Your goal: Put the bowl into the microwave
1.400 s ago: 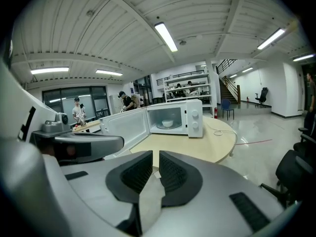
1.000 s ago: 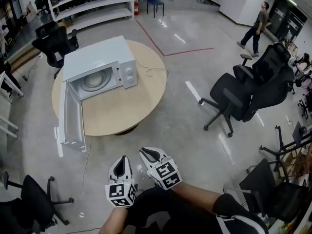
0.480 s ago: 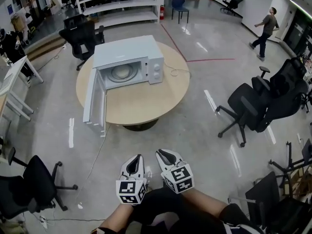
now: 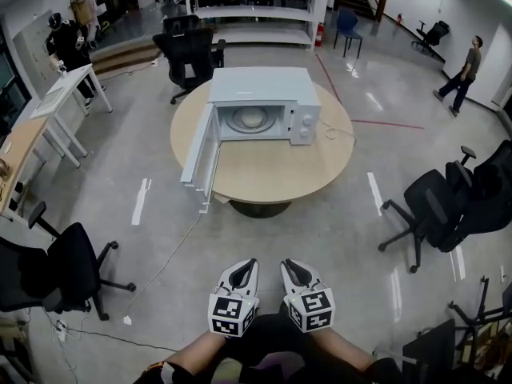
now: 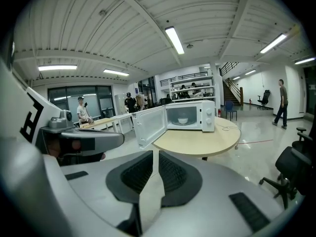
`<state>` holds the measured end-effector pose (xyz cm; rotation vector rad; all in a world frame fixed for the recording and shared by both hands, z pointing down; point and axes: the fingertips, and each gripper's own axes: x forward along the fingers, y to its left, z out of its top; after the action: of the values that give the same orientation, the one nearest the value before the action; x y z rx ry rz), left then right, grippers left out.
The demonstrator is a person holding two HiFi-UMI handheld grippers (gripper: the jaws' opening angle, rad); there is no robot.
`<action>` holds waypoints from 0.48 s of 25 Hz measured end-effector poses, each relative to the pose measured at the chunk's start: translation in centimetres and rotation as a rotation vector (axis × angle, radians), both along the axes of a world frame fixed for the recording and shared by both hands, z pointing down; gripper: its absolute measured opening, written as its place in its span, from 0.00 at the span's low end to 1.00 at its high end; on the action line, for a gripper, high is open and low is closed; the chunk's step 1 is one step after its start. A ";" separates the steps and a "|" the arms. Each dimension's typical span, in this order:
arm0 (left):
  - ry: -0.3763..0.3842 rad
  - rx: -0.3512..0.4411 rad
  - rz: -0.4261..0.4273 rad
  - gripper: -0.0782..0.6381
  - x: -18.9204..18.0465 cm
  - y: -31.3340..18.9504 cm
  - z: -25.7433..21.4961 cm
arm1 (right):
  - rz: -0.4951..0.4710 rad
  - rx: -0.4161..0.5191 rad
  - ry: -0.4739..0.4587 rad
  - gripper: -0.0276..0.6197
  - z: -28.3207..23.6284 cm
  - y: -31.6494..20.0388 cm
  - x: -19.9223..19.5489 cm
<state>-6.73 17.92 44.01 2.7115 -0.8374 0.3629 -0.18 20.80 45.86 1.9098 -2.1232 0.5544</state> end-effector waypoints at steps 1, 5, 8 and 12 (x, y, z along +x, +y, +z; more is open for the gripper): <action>0.000 0.003 -0.004 0.18 -0.3 0.2 -0.1 | -0.003 -0.003 0.003 0.12 0.0 0.3 -0.2; 0.000 0.013 -0.029 0.18 -1.2 0.3 -0.1 | -0.011 0.001 0.019 0.12 -0.1 0.7 -0.2; -0.004 0.016 -0.042 0.18 -1.4 0.2 -0.1 | -0.018 0.011 0.025 0.12 -0.4 0.7 -0.1; -0.003 0.022 -0.032 0.18 -0.9 0.3 -0.2 | -0.008 0.015 0.025 0.11 -0.6 0.8 0.6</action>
<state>-7.59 18.23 43.79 2.7154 -0.8893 0.3526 0.39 21.65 45.25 1.9051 -2.1245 0.5122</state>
